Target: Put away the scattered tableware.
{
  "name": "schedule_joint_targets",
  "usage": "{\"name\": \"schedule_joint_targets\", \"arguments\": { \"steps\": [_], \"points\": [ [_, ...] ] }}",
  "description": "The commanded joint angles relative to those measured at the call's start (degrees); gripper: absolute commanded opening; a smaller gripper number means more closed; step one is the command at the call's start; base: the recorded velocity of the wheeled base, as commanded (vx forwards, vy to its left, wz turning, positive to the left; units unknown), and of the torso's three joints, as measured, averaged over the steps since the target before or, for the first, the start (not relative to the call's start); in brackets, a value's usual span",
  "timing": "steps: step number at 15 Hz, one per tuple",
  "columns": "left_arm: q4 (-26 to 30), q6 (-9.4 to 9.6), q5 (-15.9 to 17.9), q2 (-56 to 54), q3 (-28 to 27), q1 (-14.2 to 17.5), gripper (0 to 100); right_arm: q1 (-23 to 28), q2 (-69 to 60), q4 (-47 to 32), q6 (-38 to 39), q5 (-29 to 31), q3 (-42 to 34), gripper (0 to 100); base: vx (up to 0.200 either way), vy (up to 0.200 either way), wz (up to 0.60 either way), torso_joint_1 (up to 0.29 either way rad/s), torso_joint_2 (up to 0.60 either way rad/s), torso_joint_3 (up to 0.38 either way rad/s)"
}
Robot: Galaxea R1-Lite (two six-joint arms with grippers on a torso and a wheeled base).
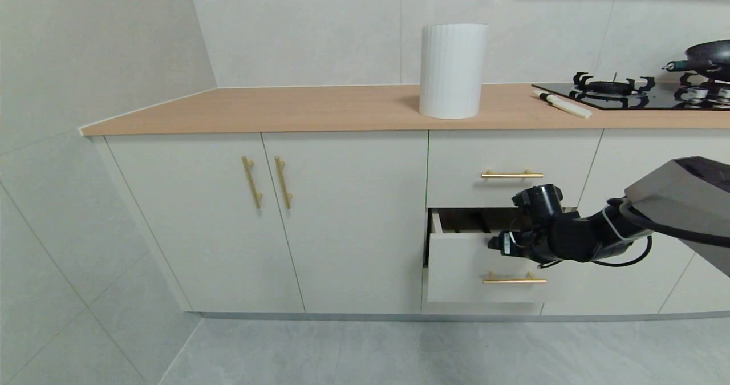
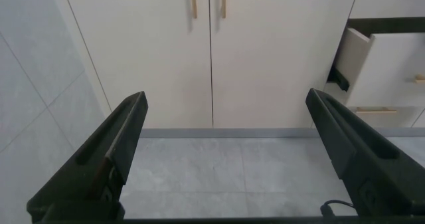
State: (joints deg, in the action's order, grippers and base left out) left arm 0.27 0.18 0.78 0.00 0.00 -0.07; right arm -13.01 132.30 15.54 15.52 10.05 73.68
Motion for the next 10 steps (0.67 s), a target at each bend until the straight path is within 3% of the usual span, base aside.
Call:
{"name": "schedule_joint_targets", "arguments": {
  "steps": [1, 6, 10],
  "points": [
    [0.0, -0.01, 0.0, 0.0, 0.0, 0.0, 100, 0.4, 4.2, 0.0, 0.1, 0.0, 3.1, 100, 0.0, 0.0, 0.0, 0.0, 0.0, 0.0],
    [0.0, -0.01, 0.0, 0.0, 0.0, 0.0, 100, 0.4, 10.4, 12.5, 0.0, 3.2, 4.8, 100, 0.0, 0.0, 0.0, 0.0, 0.0, 0.0],
    [0.0, -0.01, 0.0, 0.0, 0.0, 0.0, 100, 0.9, 12.9, 14.9, 0.3, 4.2, 7.6, 100, 0.0, 0.0, 0.0, 0.0, 0.0, 0.0]
  ]
}}
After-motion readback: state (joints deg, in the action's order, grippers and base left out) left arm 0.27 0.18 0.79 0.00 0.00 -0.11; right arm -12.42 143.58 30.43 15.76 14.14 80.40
